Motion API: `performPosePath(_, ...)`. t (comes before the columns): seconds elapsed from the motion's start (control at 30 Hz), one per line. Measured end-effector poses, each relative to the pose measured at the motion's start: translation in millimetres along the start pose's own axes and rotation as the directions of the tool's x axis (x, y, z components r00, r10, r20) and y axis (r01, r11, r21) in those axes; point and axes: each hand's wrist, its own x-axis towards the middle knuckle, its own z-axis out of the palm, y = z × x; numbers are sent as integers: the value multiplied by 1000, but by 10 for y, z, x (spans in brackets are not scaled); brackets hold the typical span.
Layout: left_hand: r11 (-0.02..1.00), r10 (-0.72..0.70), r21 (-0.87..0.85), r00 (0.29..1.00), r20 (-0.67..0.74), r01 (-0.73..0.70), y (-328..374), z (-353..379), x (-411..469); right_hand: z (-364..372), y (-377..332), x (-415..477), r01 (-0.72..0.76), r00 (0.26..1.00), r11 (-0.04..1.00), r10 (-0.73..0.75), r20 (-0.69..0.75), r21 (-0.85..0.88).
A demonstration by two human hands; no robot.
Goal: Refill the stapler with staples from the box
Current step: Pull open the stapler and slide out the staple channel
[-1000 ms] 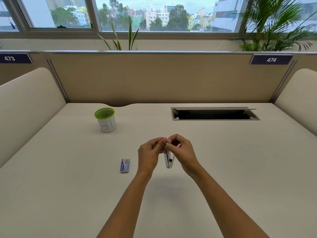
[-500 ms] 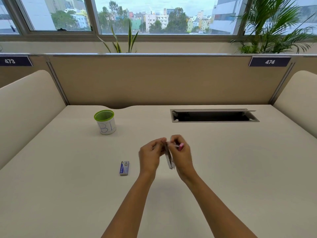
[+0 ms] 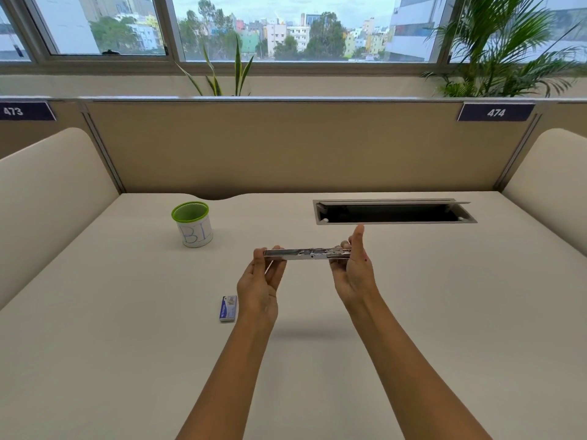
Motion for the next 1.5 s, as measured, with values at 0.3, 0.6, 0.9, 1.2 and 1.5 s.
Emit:
performPosePath(0.3, 978, -153, -148, 988, -15, 149, -103, -199, 13, -64, 2, 13, -89, 990, 993, 79, -113, -83)
performPosePath(0.6, 796, -313, 565, 947, 74, 219, -12, -362, 5, -40, -57, 125, -184, 982, 982, 185, -27, 31)
performPosePath(0.9, 537, -423, 843, 879, 221, 47, -120, -104, -29, 25, 47, 80, -234, 931, 952, 278, 236, -195)
performPosePath(1.2, 793, -479, 477, 872, 105, 378, -203, -97, 14, -181, 191, 34, 531, 827, 317, -395, 400, -786)
performPosePath(1.5, 801, -517, 388, 854, 66, 455, -260, -121, 17, -267, 291, -84, 696, 643, -22, -426, 636, -718)
